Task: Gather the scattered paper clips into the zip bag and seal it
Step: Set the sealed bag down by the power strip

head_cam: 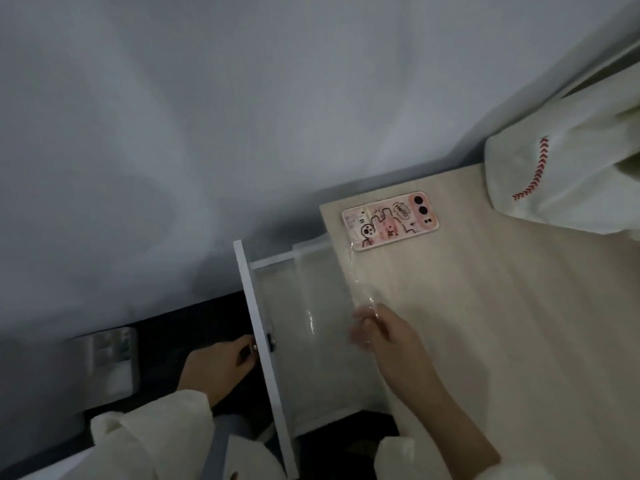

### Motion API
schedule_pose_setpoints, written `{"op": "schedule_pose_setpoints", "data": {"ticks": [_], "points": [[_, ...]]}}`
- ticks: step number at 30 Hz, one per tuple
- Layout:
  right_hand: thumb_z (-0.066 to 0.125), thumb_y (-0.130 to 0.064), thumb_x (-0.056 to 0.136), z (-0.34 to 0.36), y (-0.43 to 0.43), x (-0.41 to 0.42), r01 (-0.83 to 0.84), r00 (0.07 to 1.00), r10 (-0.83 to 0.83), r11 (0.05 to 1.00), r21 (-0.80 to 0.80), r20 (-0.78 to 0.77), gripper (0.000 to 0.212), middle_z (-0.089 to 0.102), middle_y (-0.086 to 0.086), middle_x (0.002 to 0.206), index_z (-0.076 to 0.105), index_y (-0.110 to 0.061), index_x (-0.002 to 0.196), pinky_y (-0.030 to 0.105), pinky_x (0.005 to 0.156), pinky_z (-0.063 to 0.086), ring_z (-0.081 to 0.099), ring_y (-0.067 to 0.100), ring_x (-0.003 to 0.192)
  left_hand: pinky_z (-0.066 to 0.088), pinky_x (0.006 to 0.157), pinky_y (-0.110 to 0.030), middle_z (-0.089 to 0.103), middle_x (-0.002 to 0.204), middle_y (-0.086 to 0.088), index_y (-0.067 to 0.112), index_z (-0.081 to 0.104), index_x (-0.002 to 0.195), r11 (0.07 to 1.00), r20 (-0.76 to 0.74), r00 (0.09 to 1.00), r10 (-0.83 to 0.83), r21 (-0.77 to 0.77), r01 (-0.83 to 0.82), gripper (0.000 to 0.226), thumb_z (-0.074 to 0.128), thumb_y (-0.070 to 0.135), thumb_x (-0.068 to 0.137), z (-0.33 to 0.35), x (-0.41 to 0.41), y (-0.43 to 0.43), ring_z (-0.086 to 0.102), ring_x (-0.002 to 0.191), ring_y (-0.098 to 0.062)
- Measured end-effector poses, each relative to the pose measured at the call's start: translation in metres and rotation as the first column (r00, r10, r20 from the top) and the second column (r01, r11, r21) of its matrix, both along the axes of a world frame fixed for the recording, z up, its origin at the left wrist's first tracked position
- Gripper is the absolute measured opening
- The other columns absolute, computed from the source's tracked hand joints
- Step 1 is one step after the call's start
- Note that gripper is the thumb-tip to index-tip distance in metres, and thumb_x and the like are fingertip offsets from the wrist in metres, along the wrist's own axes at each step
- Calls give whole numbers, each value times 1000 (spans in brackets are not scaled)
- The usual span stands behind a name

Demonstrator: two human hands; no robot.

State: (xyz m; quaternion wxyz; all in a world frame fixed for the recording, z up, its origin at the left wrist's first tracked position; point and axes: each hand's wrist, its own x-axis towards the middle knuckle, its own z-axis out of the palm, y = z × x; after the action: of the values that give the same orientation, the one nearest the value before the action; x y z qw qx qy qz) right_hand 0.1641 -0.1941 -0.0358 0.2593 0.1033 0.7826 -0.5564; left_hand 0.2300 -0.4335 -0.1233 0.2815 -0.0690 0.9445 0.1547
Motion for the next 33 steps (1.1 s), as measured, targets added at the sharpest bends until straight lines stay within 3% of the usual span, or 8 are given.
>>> {"op": "schedule_pose_setpoints", "data": {"ticks": [4, 8, 12, 16, 20, 23, 25, 33], "points": [[36, -5, 95, -39, -42, 15, -149, 989, 147, 984, 100, 19, 24, 61, 0, 78, 55, -20, 91, 5, 62, 43, 59, 7, 70, 28, 45, -13, 54, 77, 14, 39, 47, 124, 995, 33, 995, 96, -34, -95, 32, 33, 46, 96, 10, 22, -26, 45, 59, 0], [34, -3, 95, -79, -62, 25, -113, 975, 95, 990, 79, 203, 20, 58, 7, 77, 53, -10, 94, 5, 54, 41, 54, 11, 65, 43, 57, -18, 62, 88, 7, 32, 46, 128, 961, 125, 957, 261, 62, -270, 32, 34, 34, 98, 8, 30, -31, 55, 66, -6], [50, -10, 92, -100, -64, 24, -129, 954, 90, 984, 121, 286, 41, 54, 7, 106, 38, -11, 131, 25, 80, 46, 54, 19, 94, 52, 71, -27, 65, 93, 1, 33, 45, 118, 699, 320, 796, 513, 382, -604, 28, 31, 19, 100, 20, 29, -16, 63, 83, -14], [51, -12, 91, -87, -51, 16, -174, 973, 126, 951, 255, 191, 54, 40, 11, 137, 29, -13, 140, 27, 98, 36, 45, 24, 121, 55, 81, -39, 65, 105, -8, 40, 41, 114, 648, 356, 765, 537, 406, -644, 21, 31, 30, 99, 26, 27, -6, 64, 93, -24], [47, -6, 92, -49, -25, 11, -168, 986, 168, 978, 125, 10, 24, 62, 2, 103, 59, -21, 106, 9, 71, 41, 58, 14, 90, 54, 78, -32, 63, 107, 1, 33, 45, 123, 592, 414, 736, 536, 437, -677, 31, 36, 44, 96, 33, 15, 6, 62, 94, -17], [44, 1, 92, -24, 9, 13, -71, 996, 72, 997, 11, -61, 34, 65, -1, 77, 61, -26, 83, 25, 75, 52, 64, 17, 73, 51, 71, -25, 61, 112, 5, 33, 42, 130, 612, 432, 756, 492, 447, -653, 50, 37, 59, 88, 41, 2, 25, 61, 93, -13], [43, 2, 92, -18, 30, 16, -6, 997, 8, 1000, 26, -82, 35, 65, 1, 74, 62, -24, 80, 32, 76, 54, 64, 16, 69, 50, 70, -24, 60, 114, 4, 31, 39, 134, 591, 472, 736, 485, 444, -674, 62, 38, 66, 82, 44, -7, 37, 61, 93, -12], [43, -2, 93, 34, 152, 68, 340, 932, -321, 935, 99, -171, 32, 68, 0, 76, 65, -23, 82, 19, 71, 53, 66, 12, 71, 54, 77, -32, 63, 111, -2, 26, 41, 133, 640, 511, 774, 375, 461, -615, 71, 39, 71, 79, 55, -51, 127, 64, 91, -15]]}}
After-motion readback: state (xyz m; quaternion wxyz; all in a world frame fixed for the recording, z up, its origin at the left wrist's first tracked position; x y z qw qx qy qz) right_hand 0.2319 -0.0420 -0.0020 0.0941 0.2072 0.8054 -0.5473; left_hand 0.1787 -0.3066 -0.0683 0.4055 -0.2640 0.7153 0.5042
